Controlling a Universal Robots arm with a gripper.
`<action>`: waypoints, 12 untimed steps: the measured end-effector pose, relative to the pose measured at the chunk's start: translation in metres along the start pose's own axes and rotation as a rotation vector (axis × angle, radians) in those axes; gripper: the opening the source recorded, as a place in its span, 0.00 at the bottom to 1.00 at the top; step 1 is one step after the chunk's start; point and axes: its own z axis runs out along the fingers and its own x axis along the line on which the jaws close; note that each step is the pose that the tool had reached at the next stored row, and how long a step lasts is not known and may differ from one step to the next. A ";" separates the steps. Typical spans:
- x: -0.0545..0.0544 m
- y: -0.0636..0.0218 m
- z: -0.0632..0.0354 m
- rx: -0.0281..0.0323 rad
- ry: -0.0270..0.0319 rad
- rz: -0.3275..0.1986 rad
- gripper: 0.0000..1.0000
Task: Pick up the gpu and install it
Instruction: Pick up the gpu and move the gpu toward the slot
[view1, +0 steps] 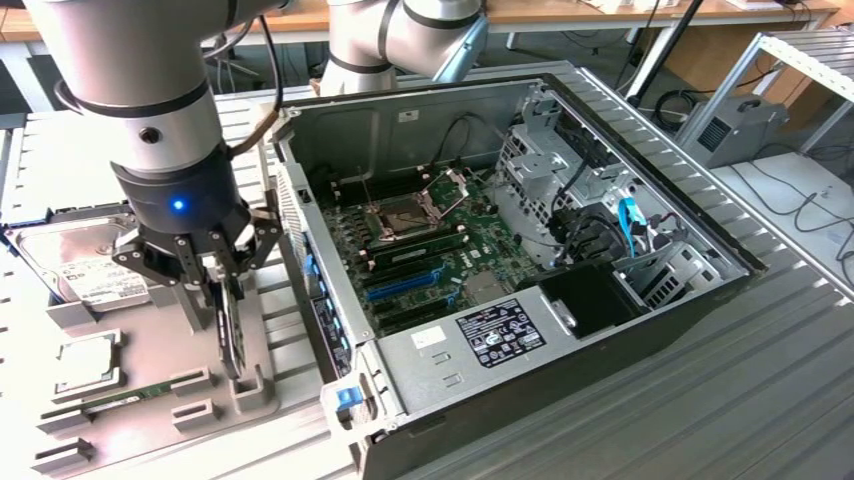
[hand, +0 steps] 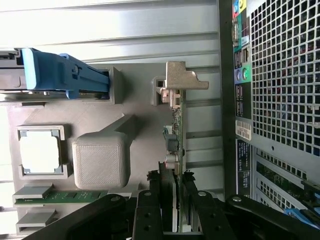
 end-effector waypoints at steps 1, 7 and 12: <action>0.000 0.0000 -0.0004 0.0000 0.0000 0.000 0.29; 0.000 -0.0001 -0.0022 0.0000 0.0000 0.000 0.29; 0.000 -0.0002 -0.0039 0.0001 0.0000 0.000 0.29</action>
